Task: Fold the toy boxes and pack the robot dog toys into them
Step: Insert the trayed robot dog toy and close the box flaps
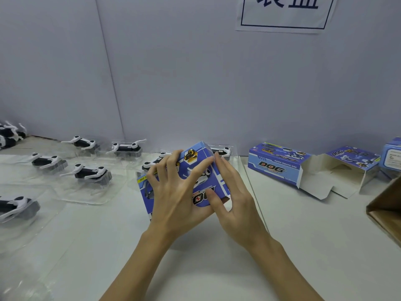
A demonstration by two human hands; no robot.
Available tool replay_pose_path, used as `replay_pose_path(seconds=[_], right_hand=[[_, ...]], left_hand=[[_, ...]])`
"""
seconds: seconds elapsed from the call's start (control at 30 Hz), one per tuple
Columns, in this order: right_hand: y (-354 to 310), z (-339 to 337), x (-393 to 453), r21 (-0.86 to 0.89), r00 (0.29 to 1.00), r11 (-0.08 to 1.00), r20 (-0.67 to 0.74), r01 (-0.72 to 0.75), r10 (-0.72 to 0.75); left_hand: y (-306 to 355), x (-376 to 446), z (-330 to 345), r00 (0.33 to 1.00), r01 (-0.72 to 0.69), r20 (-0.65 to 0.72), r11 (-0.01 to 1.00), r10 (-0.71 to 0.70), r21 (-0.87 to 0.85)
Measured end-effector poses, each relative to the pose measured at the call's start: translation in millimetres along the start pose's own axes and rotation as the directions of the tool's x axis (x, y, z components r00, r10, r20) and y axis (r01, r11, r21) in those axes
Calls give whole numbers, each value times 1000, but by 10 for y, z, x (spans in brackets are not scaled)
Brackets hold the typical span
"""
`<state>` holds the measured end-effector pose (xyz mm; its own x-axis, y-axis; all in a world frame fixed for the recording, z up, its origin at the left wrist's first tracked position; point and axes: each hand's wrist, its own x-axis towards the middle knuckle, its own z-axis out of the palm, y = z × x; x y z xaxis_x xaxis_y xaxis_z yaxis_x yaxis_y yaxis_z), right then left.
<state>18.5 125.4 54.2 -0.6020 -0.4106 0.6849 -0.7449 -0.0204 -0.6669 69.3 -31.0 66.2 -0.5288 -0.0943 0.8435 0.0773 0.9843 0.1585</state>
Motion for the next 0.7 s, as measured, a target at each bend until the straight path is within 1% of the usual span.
replay_pose_path(seconds=[0.1, 0.17, 0.27, 0.37, 0.63, 0.7], right_hand=[[3, 53, -10, 74, 999, 997, -41, -26, 29], [3, 95, -27, 52, 996, 998, -89, -24, 28], [-1, 135, -35, -16, 989, 1000, -142, 24, -26], [12, 140, -27, -35, 987, 999, -152, 41, -46], [4, 154, -33, 17, 986, 998, -157, 65, -61], [15, 150, -24, 38, 988, 998, -148, 45, -39]], left_hand=[[8, 6, 3, 1000, 6, -9, 1000, -6, -10], [13, 5, 12, 999, 25, -22, 1000, -25, 2], [10, 6, 4, 995, 97, -39, 995, -96, 27], [14, 12, -5, 992, 125, -36, 992, -125, 18], [51, 3, 15, 991, 124, -46, 992, -122, 38], [45, 7, 14, 991, 122, -52, 992, -120, 27]])
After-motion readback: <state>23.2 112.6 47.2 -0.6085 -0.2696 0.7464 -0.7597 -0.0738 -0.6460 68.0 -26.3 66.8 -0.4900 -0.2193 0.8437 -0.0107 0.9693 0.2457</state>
